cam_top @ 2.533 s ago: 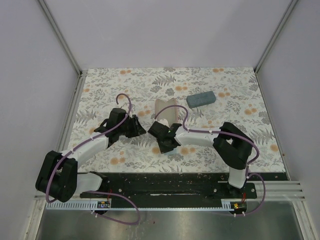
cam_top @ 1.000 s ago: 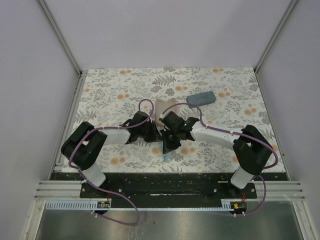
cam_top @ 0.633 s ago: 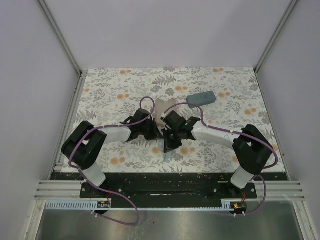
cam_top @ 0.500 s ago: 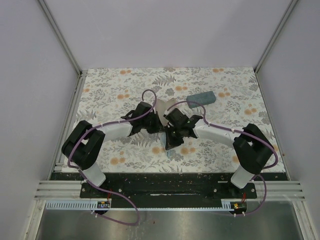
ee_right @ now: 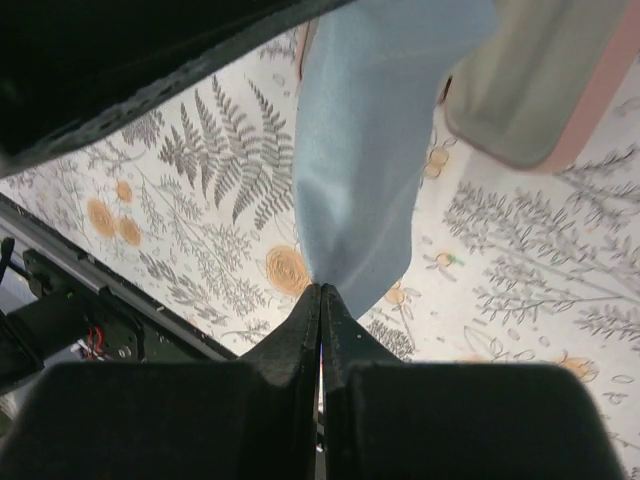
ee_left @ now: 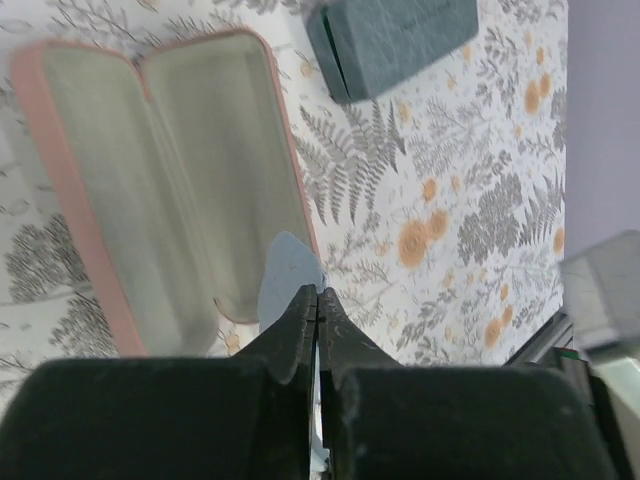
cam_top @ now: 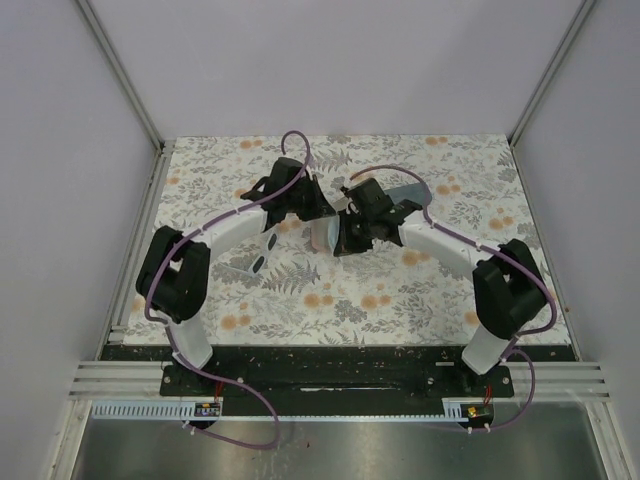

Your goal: Organize the sunglasses

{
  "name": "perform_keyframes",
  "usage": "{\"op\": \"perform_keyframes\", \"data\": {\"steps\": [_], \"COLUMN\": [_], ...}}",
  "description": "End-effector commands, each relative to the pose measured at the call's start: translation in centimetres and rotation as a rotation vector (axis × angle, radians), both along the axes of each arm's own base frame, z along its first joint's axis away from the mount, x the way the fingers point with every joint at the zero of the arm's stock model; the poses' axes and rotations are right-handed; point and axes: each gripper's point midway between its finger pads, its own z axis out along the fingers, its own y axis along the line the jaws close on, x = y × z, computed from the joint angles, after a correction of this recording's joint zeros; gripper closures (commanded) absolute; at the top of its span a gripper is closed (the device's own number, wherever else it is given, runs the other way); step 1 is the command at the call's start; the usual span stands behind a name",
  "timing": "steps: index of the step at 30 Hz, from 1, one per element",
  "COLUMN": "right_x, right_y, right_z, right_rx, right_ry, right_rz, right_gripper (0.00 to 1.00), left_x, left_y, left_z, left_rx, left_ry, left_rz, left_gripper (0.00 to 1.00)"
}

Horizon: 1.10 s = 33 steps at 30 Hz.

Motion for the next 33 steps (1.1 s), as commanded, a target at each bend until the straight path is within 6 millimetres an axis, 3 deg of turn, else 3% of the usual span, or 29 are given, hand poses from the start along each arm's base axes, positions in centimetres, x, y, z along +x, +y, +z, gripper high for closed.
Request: {"op": "perform_keyframes", "data": {"steps": [1, 13, 17, 22, 33], "right_x": [3.9, 9.1, 9.6, 9.9, 10.7], "right_y": [0.3, -0.1, 0.0, 0.9, 2.8], "right_z": [1.5, -1.1, -1.5, -1.4, -2.8], "right_rx": [0.013, -0.005, 0.002, 0.037, 0.07], "right_ry": [-0.084, -0.05, -0.038, -0.014, 0.034], "right_rz": [-0.01, -0.049, -0.051, -0.045, -0.03], "right_gripper": [1.0, 1.0, 1.0, 1.0, 1.0], "left_x": [3.5, 9.2, 10.0, 10.8, 12.2], "left_y": [0.5, 0.8, 0.8, 1.6, 3.5], "left_z": [1.2, -1.7, -2.7, -2.5, -4.9], "left_rx": [0.005, 0.024, 0.039, 0.045, 0.14], "left_ry": [-0.035, 0.005, 0.018, 0.005, 0.028], "left_rz": [0.031, 0.041, 0.034, 0.047, 0.04], "left_gripper": [1.0, 1.0, 1.0, 1.0, 1.0]}}
